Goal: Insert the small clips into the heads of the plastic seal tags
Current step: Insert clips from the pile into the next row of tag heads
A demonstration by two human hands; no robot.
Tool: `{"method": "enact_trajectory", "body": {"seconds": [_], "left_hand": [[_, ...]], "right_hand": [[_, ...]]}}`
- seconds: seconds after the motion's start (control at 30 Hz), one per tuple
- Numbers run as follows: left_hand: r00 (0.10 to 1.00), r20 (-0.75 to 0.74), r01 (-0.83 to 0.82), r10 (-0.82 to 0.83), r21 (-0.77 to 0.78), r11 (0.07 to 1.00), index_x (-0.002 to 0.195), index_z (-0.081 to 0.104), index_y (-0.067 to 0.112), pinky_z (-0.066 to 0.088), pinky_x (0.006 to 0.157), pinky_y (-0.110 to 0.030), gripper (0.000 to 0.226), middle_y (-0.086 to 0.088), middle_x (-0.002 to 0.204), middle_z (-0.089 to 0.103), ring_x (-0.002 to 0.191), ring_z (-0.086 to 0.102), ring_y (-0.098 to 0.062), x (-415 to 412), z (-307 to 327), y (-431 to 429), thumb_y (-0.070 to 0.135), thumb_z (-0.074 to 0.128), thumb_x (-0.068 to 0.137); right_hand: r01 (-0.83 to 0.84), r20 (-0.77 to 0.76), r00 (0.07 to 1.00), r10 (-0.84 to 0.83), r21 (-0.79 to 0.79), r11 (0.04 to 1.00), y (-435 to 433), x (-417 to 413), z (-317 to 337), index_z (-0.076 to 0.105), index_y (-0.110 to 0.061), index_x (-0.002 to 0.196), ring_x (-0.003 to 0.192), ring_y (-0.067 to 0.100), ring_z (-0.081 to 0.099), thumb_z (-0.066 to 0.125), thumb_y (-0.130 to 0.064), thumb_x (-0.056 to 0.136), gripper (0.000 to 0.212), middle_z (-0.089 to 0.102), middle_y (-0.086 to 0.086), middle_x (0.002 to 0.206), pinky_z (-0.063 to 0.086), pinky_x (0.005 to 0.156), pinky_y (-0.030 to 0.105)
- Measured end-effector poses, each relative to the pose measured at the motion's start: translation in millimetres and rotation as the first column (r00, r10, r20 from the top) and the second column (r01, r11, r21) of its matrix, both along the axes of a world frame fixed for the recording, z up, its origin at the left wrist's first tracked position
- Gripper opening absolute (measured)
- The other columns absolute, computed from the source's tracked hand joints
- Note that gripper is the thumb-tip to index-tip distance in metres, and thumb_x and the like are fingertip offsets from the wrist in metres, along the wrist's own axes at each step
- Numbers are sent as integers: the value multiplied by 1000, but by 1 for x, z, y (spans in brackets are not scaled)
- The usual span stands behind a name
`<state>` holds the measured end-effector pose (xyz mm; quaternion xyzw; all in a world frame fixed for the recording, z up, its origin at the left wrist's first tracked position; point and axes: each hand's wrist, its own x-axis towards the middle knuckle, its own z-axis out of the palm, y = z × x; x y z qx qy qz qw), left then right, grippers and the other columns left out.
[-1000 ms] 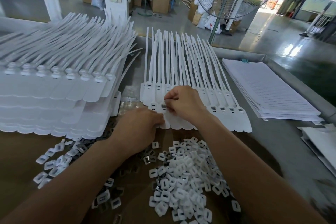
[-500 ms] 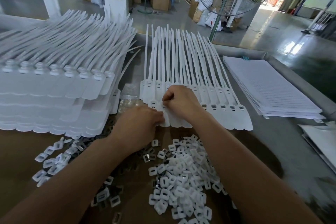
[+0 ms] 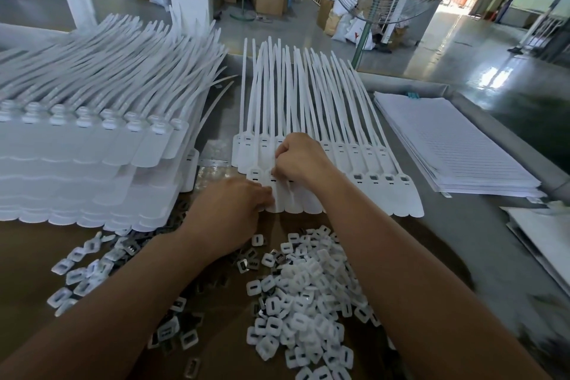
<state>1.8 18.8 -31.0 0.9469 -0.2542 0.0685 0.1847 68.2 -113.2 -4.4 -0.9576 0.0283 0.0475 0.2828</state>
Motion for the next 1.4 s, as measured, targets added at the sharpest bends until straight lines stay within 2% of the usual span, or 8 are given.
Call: {"method": "enact_trajectory", "body": {"seconds": [0.17, 0.3, 0.5, 0.63, 0.73, 0.87, 1.2, 1.4], "left_hand": [[999, -34, -26, 24, -73, 997, 104, 70, 19, 44, 91, -31, 30, 1, 110, 67, 104, 58, -16, 2, -1, 1, 9, 45, 89], [995, -98, -47, 33, -144, 988, 99, 72, 17, 42, 93, -31, 28, 0, 107, 68, 104, 57, -19, 4, 0, 2, 6, 49, 87], [992, -118, -54, 35, -166, 985, 108, 68, 23, 40, 94, -26, 31, 2, 115, 65, 104, 56, -15, 4, 2, 2, 8, 49, 88], [990, -140, -54, 30, -169, 984, 99, 70, 26, 34, 88, -21, 34, 6, 109, 67, 91, 50, -3, 4, 3, 2, 5, 49, 85], [989, -143, -52, 23, -203, 978, 100, 71, 25, 35, 95, -20, 37, 8, 113, 65, 102, 55, -5, 5, 4, 1, 0, 51, 80], [993, -120, -43, 18, -215, 976, 102, 70, 23, 39, 96, -22, 39, 5, 112, 66, 105, 56, -8, 4, 4, 1, -2, 52, 79], [993, -113, -42, 22, -171, 984, 102, 70, 25, 35, 92, -18, 37, 8, 110, 66, 102, 54, -8, 5, 3, 1, 0, 53, 80], [992, -126, -27, 7, -155, 988, 104, 69, 27, 36, 93, -20, 34, 9, 114, 65, 103, 53, -6, 4, 3, 1, 5, 53, 83]], "right_hand": [[-114, 89, 990, 113, 9, 993, -10, -13, 0, 60, -17, 68, 86, 14, 57, 64, -10, 83, 17, 57, -8, 78, 43, 66, 23], [-224, 56, 973, 223, 6, 975, -15, -23, 7, 66, -11, 98, 87, 8, 50, 63, -18, 86, 14, 58, -6, 93, 39, 75, 22], [-318, 92, 945, 315, 17, 948, -26, -54, 18, 63, -21, 85, 71, -1, 50, 66, -22, 83, 3, 54, -17, 74, 37, 61, 10], [-474, 17, 881, 474, 20, 880, -21, -78, 16, 70, -20, 87, 69, -6, 51, 69, -19, 80, 7, 57, -19, 76, 39, 67, 4], [-544, 13, 839, 544, -9, 839, -13, -85, 8, 71, -17, 97, 77, 0, 53, 70, -20, 79, 18, 65, -8, 91, 40, 72, 7], [-544, 45, 839, 542, 26, 839, -10, -88, 4, 72, -16, 96, 85, 6, 56, 71, -16, 77, 19, 66, -2, 99, 47, 83, 24], [-474, 64, 880, 470, 163, 865, -19, -87, 1, 57, -28, 73, 65, -12, 49, 72, -13, 77, 21, 53, -20, 70, 39, 64, 3], [-420, 84, 907, 412, 226, 879, -25, -85, 1, 69, -20, 85, 76, 2, 62, 68, -10, 80, 11, 66, -9, 77, 49, 76, 16]]}}
